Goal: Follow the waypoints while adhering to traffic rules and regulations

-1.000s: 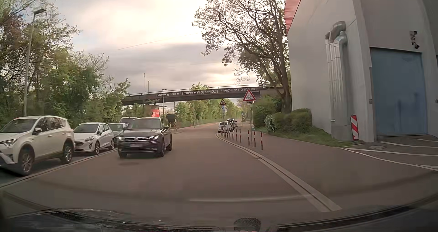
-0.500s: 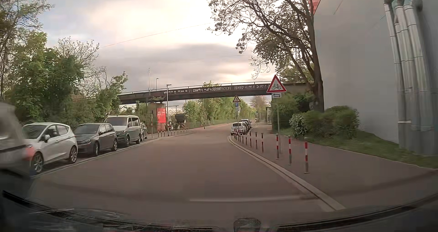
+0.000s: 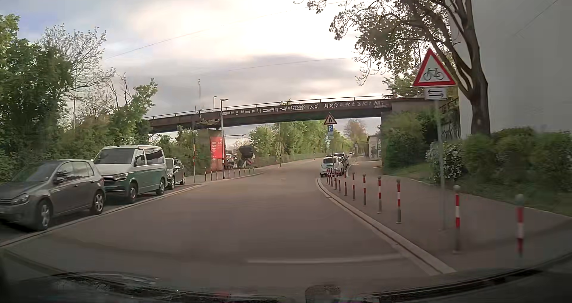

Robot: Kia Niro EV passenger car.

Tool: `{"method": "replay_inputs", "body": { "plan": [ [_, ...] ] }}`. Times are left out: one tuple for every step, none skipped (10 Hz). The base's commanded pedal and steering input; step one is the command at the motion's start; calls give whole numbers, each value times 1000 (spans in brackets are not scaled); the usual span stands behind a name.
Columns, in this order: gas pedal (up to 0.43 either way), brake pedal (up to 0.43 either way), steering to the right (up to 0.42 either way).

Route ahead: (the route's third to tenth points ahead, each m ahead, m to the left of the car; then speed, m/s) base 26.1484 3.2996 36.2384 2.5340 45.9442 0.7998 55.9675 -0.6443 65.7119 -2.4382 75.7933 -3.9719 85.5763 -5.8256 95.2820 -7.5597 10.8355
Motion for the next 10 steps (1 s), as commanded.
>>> {"method": "replay_inputs", "body": {
  "plan": [
    [39, 0, -28],
    [39, 0, -22],
    [39, 0, -15],
    [39, 0, -14],
    [39, 0, -14],
    [39, 0, -13],
    [39, 0, -9],
    [39, 0, -2],
    [39, 0, 5],
    [39, 0, 10]
  ]
}}
